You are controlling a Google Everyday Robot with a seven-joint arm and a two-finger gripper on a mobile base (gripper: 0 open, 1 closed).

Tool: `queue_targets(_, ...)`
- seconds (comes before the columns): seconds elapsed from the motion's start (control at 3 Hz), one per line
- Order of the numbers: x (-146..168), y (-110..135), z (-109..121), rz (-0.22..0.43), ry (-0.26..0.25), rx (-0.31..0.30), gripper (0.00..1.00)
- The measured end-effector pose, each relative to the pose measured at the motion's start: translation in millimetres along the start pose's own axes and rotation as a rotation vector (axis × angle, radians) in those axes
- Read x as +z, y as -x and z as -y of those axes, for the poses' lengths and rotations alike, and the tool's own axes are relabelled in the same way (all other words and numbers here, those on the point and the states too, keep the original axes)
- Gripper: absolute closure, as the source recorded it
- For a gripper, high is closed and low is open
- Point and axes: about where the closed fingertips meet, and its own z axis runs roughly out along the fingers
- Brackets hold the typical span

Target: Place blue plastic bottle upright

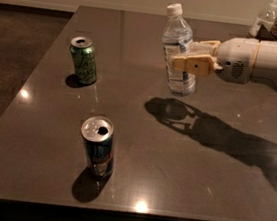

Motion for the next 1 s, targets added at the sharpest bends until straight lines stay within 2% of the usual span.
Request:
queue_targets(0.33,4,-2,-4,0.116,0.04,0.027,1.0)
queue_targets(0.67,10,-8,-7,0.163,0.075,0.024,1.0)
queue_targets(1.0,18,-17,-13,0.22,0.148,-0.017,1.0)
